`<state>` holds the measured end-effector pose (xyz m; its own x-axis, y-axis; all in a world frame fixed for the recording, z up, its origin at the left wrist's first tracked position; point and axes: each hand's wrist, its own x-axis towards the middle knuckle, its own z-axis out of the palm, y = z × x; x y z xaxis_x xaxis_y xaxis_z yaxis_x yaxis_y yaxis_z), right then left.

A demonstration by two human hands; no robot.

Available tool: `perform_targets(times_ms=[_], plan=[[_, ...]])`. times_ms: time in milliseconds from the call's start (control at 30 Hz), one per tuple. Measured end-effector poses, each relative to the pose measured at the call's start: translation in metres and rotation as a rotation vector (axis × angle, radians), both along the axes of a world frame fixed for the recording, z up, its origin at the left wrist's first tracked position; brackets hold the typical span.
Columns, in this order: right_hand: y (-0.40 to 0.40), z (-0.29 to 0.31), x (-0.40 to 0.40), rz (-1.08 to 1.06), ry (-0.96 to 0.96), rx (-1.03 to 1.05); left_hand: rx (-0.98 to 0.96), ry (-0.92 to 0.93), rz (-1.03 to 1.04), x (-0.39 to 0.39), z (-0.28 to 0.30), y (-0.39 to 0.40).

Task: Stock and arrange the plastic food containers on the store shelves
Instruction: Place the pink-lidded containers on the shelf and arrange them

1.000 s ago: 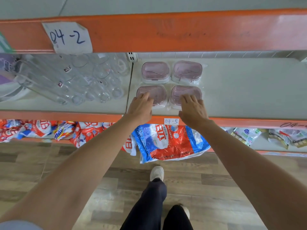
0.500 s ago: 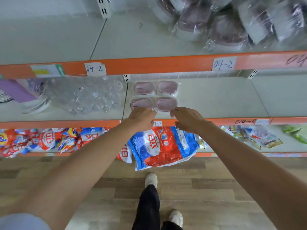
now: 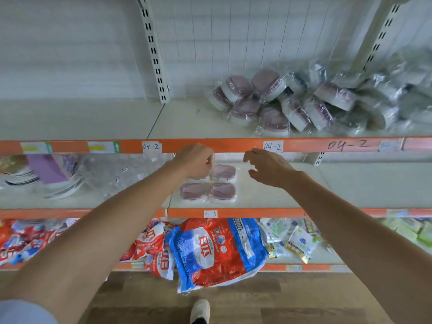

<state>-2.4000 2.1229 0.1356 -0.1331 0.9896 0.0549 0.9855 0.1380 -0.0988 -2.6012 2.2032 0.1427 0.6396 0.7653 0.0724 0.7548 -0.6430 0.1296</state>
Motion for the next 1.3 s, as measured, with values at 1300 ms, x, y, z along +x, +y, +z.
perform_targets(times_ms=[1300], plan=[[0.307, 0.066, 0.066, -0.126, -0.155, -0.031, -0.425, -0.551, 0.331, 0.097, 0.025, 0.29]])
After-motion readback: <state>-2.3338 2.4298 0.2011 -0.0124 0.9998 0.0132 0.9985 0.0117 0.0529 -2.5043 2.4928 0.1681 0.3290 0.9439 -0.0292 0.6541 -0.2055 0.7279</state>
